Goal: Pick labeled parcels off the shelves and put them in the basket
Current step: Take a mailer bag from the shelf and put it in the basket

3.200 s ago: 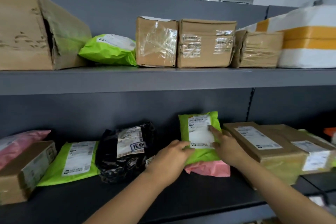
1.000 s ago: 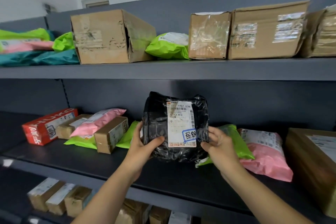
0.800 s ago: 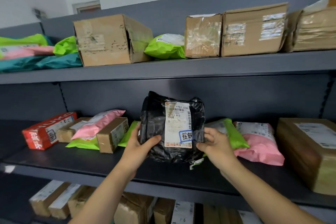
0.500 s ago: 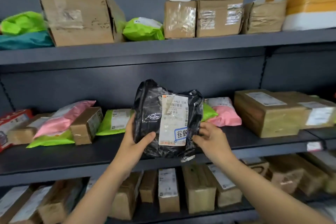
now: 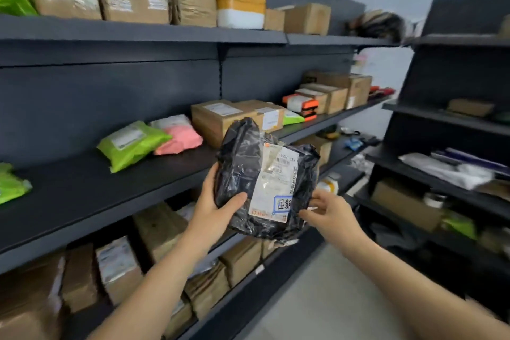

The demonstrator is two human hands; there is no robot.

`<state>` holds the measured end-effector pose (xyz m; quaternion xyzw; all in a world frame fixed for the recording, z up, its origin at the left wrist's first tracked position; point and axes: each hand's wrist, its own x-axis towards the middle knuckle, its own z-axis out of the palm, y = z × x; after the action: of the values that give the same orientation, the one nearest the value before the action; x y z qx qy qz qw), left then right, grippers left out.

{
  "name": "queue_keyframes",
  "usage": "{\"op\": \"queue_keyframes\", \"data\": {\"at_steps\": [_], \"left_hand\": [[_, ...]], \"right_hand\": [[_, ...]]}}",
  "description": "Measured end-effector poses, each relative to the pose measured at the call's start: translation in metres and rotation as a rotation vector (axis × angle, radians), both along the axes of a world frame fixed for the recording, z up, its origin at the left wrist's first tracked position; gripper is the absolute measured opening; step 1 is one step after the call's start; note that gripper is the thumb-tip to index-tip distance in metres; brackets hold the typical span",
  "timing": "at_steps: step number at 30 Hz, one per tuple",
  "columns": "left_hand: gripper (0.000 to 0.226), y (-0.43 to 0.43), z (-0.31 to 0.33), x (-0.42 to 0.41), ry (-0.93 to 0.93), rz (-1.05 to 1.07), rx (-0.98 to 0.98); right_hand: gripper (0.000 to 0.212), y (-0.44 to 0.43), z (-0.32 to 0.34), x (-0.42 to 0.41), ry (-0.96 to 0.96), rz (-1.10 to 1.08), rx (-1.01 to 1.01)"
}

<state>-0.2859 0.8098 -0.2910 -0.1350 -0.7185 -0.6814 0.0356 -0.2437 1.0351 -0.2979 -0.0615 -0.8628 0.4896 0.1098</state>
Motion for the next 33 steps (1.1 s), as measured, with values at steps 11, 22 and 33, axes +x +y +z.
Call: {"op": "queue_keyframes", "data": {"at_steps": [11,22,33], "left_hand": [[0.081,0.263,-0.016,0.061,-0.027,-0.392,-0.034],[0.082,0.511,-0.027,0.145,-0.008,-0.642,-0.086],[0.080,0.678,-0.026,0.149,0.075,-0.967,-0.234]], "right_hand": [[0.034,0.228,-0.023,0.150,-0.118,-0.354,-0.001],[0.053,0.460,-0.023,0.282,-0.024,-0.640,-0.099],[0.103,0.605,-0.027,0.310,0.032,-0.731,-0.018]]}}
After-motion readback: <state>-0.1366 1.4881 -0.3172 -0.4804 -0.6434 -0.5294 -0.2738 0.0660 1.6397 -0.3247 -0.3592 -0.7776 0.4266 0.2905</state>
